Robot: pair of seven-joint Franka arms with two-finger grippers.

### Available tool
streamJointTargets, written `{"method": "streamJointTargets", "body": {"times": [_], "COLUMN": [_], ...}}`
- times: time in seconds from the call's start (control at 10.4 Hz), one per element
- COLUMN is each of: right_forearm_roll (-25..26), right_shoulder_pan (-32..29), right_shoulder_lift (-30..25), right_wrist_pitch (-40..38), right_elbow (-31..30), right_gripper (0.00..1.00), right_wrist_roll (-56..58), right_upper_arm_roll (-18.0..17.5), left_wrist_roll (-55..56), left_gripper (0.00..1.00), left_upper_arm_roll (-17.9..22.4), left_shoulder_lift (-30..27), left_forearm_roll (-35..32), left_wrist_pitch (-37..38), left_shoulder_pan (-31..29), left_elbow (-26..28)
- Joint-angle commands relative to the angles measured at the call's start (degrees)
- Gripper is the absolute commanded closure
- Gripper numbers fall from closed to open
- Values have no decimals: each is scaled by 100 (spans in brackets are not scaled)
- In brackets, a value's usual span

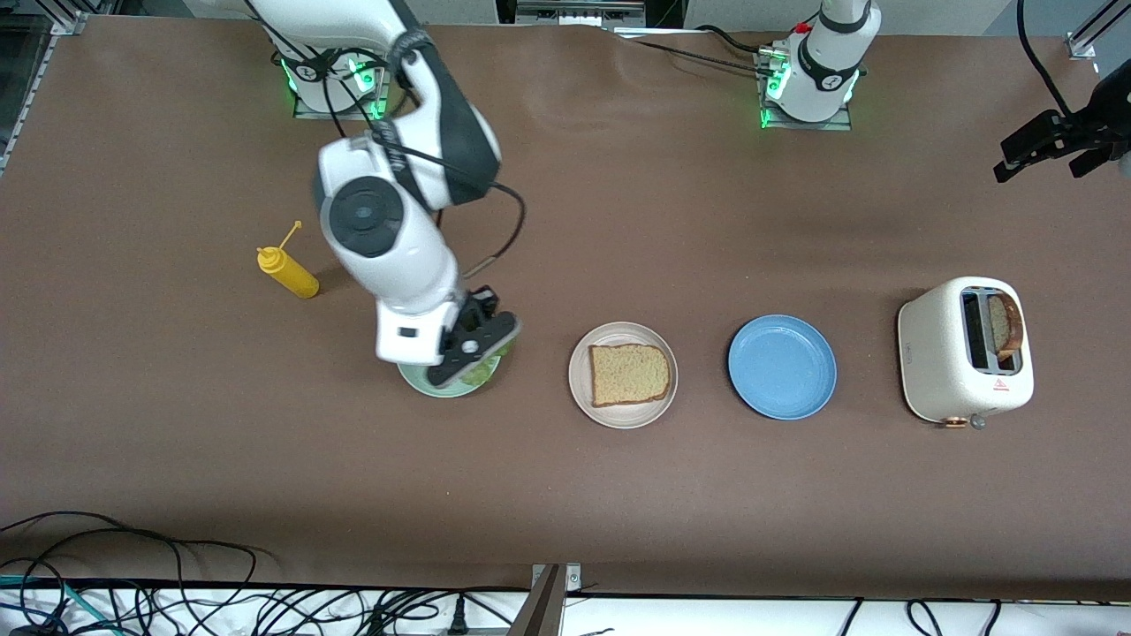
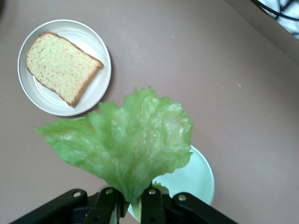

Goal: Make sandwich on beige plate with both arms
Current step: 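Carry the lettuce with the right gripper over the bread on the plate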

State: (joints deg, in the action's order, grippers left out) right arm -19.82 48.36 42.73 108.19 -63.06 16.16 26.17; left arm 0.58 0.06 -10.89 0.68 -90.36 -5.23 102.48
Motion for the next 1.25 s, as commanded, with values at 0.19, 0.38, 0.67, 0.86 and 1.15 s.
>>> {"method": "streamJointTargets", "body": {"times": [0.19,0.38,0.67,0.86,1.15], "right_forearm_roll": [39,336,321,347,373], "right_shoulder_pan": [471,752,824,832,920], "right_shoulder_lift": [744,912,1131,1543,1844], "right_wrist_pitch": [1526,2116,3020,3915,4333], "right_elbow": [145,137,119,136,128], "right_gripper": [100,100,100,100,100], "right_wrist_roll": [141,142,-78,-52,-60], "right_upper_arm_roll": [2,-6,-304,-314,-305], "left_wrist_roll": [22,22,22,22,22], "left_gripper": [0,0,0,0,0], "left_upper_arm_roll": [-41,-41,-41,-33,-41], "left_shoulder_lift": [61,61,61,61,61], "left_forearm_roll": [-191,-191,-191,-191,-191], "left_wrist_pitch": [124,124,124,124,124], "left_shoulder_pan": [-21,-21,-21,-21,-21], "left_elbow": [-167,-158,-167,-158,-167]}}
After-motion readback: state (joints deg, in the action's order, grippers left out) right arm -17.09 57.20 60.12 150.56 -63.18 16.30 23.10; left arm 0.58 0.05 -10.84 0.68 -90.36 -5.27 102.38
